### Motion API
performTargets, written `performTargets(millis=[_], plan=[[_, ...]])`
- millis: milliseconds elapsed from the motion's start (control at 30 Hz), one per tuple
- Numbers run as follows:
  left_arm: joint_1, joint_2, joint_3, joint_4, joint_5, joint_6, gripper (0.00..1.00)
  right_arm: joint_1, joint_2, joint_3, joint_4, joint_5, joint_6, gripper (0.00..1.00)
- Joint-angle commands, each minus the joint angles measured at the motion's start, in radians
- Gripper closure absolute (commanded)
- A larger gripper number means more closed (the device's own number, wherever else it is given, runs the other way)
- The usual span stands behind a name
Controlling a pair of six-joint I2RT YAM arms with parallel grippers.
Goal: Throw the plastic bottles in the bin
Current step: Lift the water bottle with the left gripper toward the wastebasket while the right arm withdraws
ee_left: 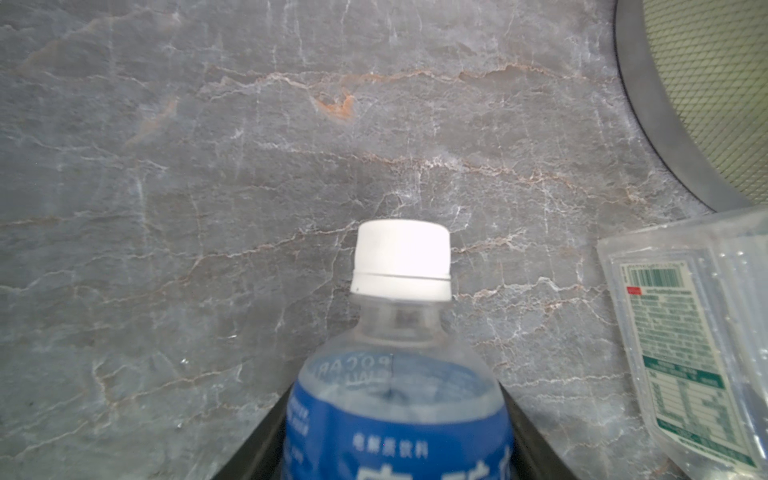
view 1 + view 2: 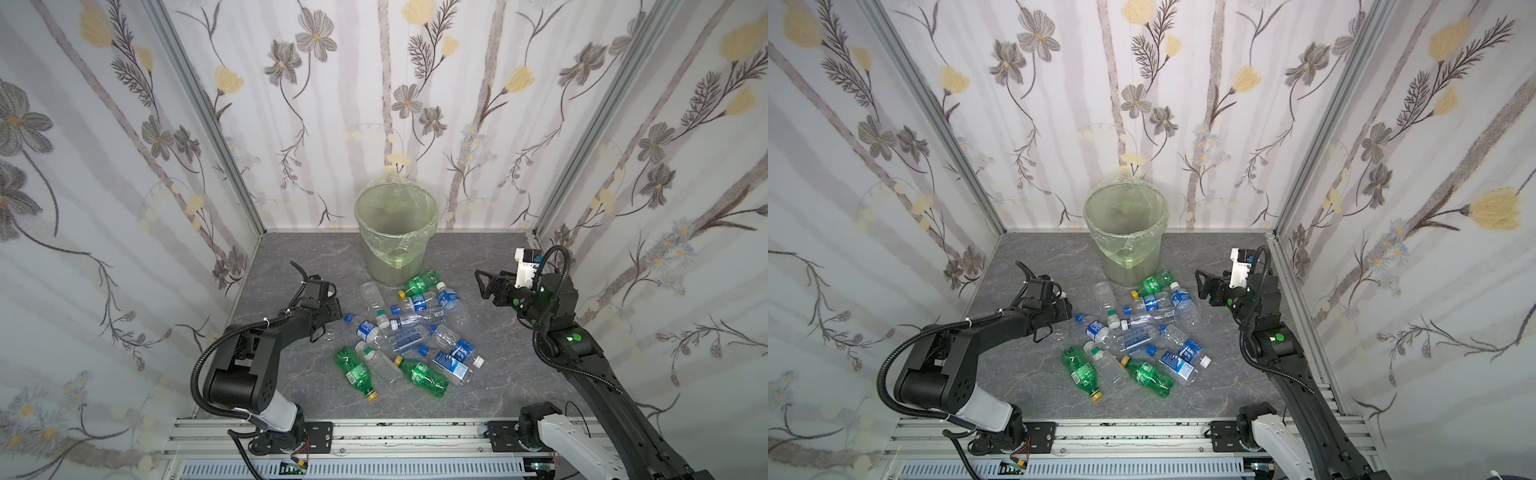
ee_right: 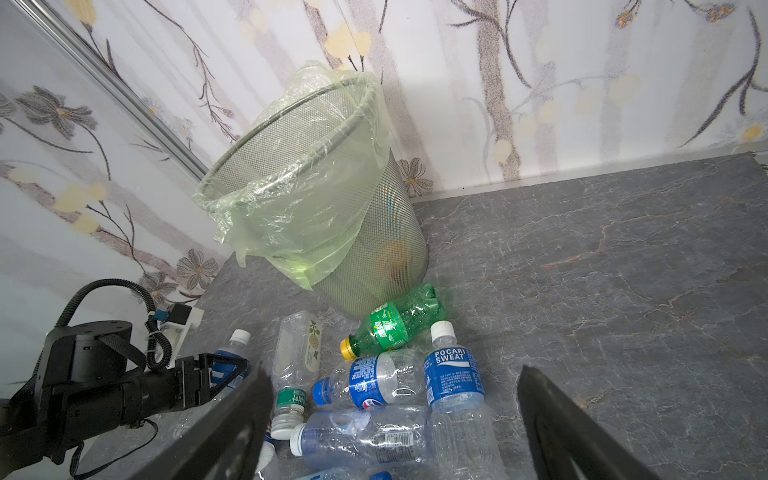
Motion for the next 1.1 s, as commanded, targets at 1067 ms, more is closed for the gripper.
performTargets(millis=[1067], plan=[[-0.083, -0.542, 0.246, -0.046, 0.052, 0.074, 0.47, -0.005, -0.085, -0.110, 0.152, -0.006, 0.040, 0.11]])
